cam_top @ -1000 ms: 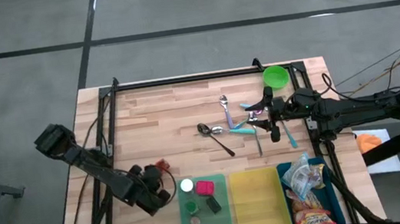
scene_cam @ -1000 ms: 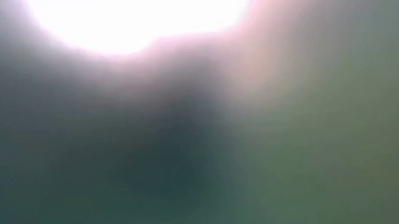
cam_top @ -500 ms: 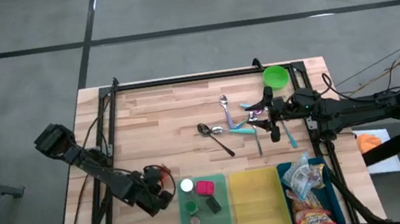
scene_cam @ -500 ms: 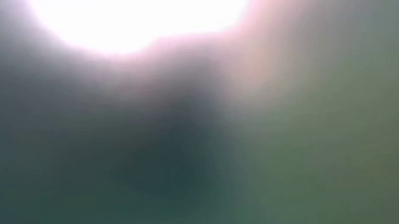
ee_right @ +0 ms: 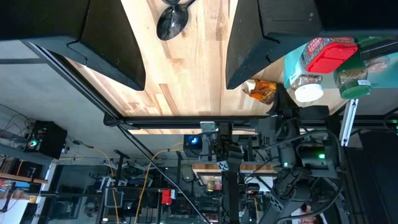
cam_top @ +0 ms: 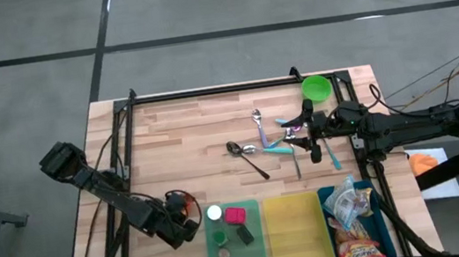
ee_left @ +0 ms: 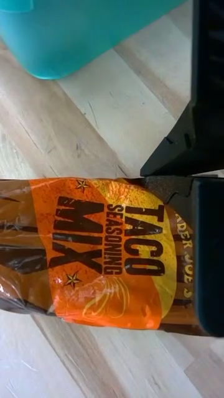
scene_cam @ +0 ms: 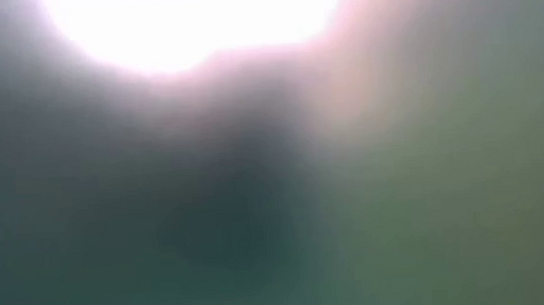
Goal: Pick & Place Food Item
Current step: Put the orange seasoning pack into the green bin
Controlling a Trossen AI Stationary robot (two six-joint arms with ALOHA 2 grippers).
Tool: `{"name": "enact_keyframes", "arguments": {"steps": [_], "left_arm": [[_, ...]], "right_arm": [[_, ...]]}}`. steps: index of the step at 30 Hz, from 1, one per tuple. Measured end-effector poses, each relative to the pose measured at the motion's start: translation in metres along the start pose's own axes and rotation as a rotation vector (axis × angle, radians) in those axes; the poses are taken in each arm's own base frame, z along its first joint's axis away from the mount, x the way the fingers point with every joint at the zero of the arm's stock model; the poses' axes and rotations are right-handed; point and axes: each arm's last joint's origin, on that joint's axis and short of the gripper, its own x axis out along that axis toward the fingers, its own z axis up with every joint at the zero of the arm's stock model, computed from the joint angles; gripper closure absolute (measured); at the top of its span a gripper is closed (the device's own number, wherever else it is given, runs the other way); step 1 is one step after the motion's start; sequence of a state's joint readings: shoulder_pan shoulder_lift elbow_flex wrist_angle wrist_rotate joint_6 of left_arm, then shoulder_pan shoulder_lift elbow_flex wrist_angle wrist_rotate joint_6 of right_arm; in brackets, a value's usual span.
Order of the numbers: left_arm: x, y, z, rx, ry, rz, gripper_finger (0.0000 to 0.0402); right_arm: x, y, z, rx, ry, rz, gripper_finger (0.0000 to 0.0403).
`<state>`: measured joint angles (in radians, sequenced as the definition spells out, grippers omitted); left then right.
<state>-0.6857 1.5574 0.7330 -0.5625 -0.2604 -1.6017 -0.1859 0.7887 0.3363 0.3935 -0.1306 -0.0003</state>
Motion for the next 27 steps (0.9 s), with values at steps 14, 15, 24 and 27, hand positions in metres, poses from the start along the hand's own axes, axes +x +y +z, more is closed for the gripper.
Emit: {"name": "enact_keyframes", "arguments": {"steps": [14, 15, 24, 27], "left_arm": [[0.000, -0.001, 0.000, -0.002, 0.000, -0.007, 0.0290], [0.000, -0.001, 0.000, -0.003, 0.000, -0.009, 0.0283], [-0.007, -0.003, 0.002, -0.015, 0.002, -0.057, 0.0248], [-0.013, -0.003, 0.003, -0.016, 0.002, -0.078, 0.0247]], "right_arm": [[0.000, 0.000, 0.000, 0.000, 0.000, 0.000, 0.0181], [0.000, 0.000, 0.000, 0.000, 0.000, 0.000, 0.0181], [0.000, 0.000, 0.000, 0.000, 0.000, 0.000, 0.0181], [0.000, 0.000, 0.000, 0.000, 0.000, 0.000, 0.0181]]}}
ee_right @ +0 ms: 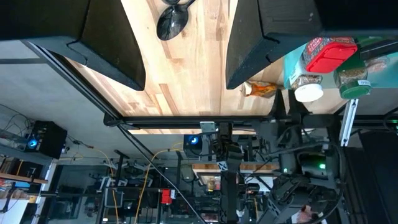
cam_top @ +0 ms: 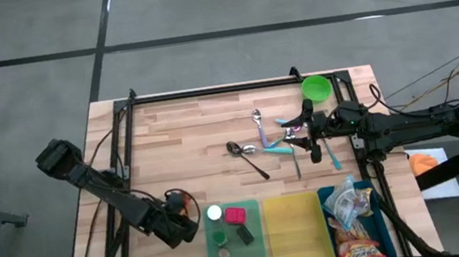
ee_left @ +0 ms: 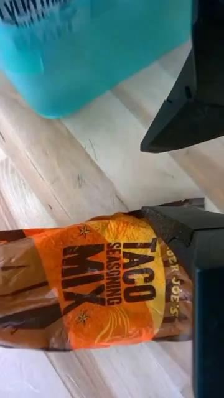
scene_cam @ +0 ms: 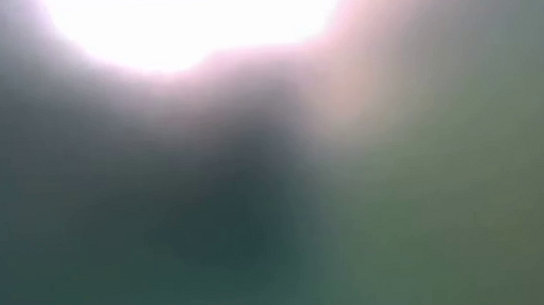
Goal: Pick & Place Food Item
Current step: Put the orange seasoning pack into the green bin
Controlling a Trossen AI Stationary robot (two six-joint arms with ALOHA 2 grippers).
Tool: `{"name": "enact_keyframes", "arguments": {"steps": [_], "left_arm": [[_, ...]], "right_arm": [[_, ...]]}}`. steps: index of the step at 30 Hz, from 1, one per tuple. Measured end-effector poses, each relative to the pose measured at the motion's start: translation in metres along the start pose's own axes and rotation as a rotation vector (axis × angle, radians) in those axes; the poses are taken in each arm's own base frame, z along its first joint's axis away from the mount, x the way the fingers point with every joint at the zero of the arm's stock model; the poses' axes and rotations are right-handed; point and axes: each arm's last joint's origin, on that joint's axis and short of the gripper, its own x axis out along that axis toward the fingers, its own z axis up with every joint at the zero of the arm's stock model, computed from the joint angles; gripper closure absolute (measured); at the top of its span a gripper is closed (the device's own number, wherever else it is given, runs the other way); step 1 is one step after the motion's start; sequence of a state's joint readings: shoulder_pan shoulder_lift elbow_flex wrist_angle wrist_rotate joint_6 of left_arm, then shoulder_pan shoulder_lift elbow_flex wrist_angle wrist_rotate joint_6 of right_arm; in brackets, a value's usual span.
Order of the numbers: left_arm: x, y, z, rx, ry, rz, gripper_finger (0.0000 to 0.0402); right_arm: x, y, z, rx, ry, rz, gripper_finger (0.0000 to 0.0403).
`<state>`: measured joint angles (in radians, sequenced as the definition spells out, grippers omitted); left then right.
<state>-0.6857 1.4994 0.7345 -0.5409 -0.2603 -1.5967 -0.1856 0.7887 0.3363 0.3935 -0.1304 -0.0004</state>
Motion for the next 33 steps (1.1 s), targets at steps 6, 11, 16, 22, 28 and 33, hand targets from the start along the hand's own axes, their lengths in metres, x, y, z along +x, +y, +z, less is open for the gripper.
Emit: {"name": "enact_keyframes", "arguments": {"steps": [6, 11, 16, 22, 28, 33], "left_arm": [[-0.012, 0.003, 0.003, -0.001, 0.000, -0.014, 0.0247], [-0.025, 0.010, 0.008, 0.001, -0.031, -0.005, 0.0247], [-0.033, 0.018, 0.016, 0.016, -0.164, 0.025, 0.0247], [-0.030, 0.020, 0.031, 0.040, -0.180, 0.060, 0.0200], [-0.027, 0.022, 0.044, 0.068, -0.181, 0.089, 0.0092], [-0.025, 0.021, 0.046, 0.092, -0.162, 0.093, 0.0017]], "right_arm": [[0.000, 0.000, 0.000, 0.000, 0.000, 0.000, 0.0181], [0.000, 0.000, 0.000, 0.000, 0.000, 0.000, 0.0181], [0.000, 0.000, 0.000, 0.000, 0.000, 0.000, 0.0181], [0.000, 0.000, 0.000, 0.000, 0.000, 0.000, 0.0181], [0.000, 0.000, 0.000, 0.000, 0.000, 0.000, 0.0181], [0.000, 0.000, 0.000, 0.000, 0.000, 0.000, 0.0181]]}}
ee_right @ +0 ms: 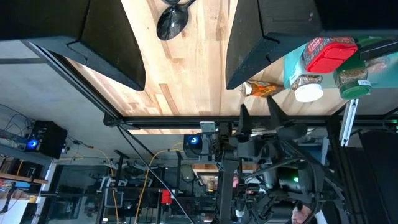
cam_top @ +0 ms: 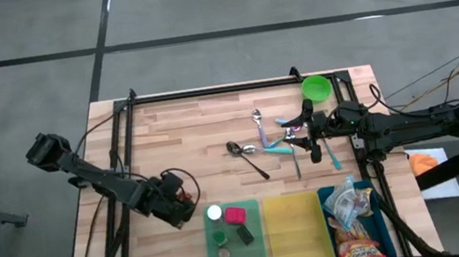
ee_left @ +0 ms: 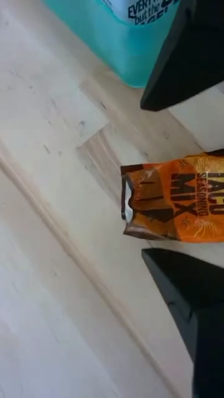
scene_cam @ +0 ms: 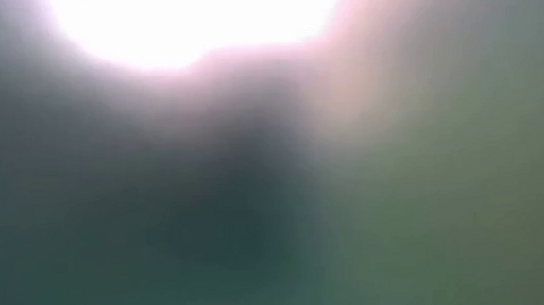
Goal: Pick & Place Food Item
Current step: Put the orange seasoning pack into the green bin
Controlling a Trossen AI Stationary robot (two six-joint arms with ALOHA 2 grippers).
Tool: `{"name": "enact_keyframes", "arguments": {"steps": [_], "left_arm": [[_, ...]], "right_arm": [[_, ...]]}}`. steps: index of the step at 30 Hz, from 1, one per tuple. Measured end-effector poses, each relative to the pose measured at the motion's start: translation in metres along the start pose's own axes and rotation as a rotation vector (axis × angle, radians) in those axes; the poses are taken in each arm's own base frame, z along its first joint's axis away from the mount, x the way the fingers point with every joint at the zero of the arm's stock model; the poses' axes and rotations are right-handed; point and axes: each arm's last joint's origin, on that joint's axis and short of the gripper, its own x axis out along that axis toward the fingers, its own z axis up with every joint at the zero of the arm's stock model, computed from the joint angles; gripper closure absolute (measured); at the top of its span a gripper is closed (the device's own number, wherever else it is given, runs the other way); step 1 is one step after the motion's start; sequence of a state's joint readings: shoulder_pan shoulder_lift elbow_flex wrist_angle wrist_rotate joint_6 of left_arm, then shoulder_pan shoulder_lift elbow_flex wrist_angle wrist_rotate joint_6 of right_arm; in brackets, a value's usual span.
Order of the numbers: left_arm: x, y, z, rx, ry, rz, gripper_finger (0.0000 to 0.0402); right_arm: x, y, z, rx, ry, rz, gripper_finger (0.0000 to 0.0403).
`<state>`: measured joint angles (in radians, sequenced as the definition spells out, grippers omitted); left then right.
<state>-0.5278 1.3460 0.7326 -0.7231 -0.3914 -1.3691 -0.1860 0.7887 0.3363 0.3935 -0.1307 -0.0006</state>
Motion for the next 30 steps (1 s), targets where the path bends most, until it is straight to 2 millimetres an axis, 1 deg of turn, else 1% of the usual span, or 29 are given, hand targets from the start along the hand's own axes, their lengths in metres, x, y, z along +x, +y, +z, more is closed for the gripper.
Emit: {"name": "enact_keyframes", "arguments": {"steps": [2, 3, 8, 11, 22, 30], "left_arm": [[0.002, 0.000, -0.001, 0.012, 0.003, 0.008, 0.0006], [0.003, 0.000, -0.001, 0.017, 0.005, 0.014, 0.0008], [0.014, 0.002, -0.005, 0.038, 0.012, 0.056, 0.0032], [0.021, 0.001, -0.007, 0.057, 0.014, 0.063, 0.0038], [0.037, 0.000, -0.010, 0.085, 0.027, 0.103, 0.0039], [0.049, 0.007, -0.017, 0.075, 0.037, 0.098, 0.0039]], "right_arm": [[0.000, 0.000, 0.000, 0.000, 0.000, 0.000, 0.0181], [0.000, 0.000, 0.000, 0.000, 0.000, 0.000, 0.0181], [0.000, 0.000, 0.000, 0.000, 0.000, 0.000, 0.0181], [0.000, 0.000, 0.000, 0.000, 0.000, 0.000, 0.0181], [0.000, 0.000, 0.000, 0.000, 0.000, 0.000, 0.0181], [0.000, 0.000, 0.000, 0.000, 0.000, 0.000, 0.0181]]}}
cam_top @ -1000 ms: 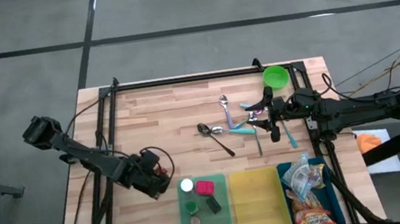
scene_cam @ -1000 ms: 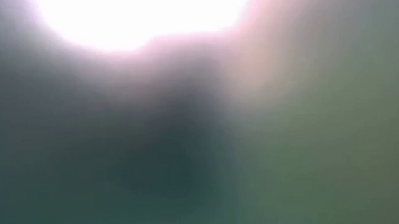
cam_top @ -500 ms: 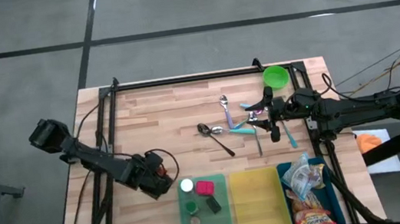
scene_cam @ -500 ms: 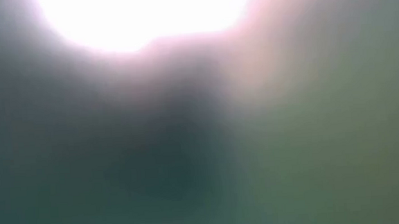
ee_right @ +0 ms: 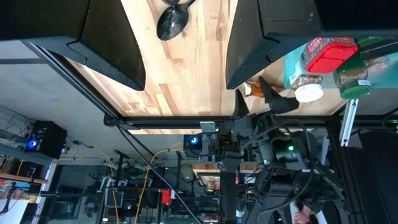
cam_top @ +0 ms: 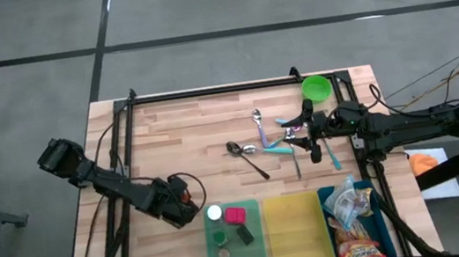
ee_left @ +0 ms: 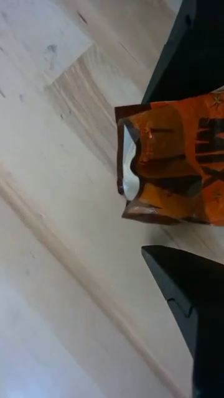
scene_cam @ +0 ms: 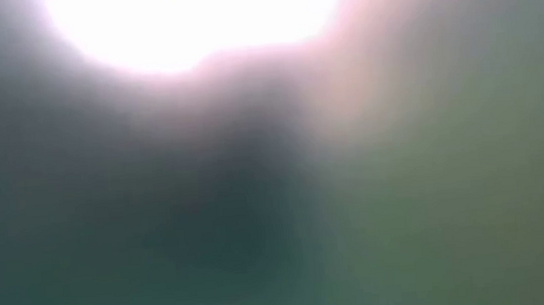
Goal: Pick & Place Food Item
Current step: Put the orange seasoning pack into the green bin
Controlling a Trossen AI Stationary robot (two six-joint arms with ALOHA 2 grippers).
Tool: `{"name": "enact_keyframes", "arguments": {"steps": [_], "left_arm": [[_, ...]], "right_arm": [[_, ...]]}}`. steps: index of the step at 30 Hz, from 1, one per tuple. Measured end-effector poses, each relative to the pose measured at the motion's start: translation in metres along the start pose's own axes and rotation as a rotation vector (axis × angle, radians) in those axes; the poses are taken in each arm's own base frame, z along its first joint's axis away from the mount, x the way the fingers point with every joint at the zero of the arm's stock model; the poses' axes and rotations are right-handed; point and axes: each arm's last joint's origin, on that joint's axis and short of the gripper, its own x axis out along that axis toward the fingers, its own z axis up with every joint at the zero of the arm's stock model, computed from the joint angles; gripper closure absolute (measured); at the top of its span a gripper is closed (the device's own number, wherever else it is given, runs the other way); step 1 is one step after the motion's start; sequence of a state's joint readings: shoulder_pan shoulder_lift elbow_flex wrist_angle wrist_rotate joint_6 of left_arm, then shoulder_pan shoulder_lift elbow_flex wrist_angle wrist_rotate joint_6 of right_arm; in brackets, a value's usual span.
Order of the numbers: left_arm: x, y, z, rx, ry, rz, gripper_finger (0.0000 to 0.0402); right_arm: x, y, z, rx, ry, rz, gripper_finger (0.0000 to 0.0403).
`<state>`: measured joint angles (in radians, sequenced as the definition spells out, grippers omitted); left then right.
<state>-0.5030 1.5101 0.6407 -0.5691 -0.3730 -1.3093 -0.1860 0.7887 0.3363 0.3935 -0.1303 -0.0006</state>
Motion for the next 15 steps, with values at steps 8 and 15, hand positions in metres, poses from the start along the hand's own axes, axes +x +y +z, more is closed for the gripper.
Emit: {"name": "enact_keyframes", "arguments": {"steps": [8, 15], "left_arm": [[0.0015, 0.0013, -0.0011, -0.008, 0.010, -0.007, 0.0065], [0.0016, 0.0013, -0.0013, -0.009, 0.015, -0.009, 0.0133]], "right_arm": [[0.0000, 0.0000, 0.0000, 0.000, 0.000, 0.001, 0.0181], [0.0000, 0.0000, 0.0000, 0.000, 0.000, 0.000, 0.0181]]}}
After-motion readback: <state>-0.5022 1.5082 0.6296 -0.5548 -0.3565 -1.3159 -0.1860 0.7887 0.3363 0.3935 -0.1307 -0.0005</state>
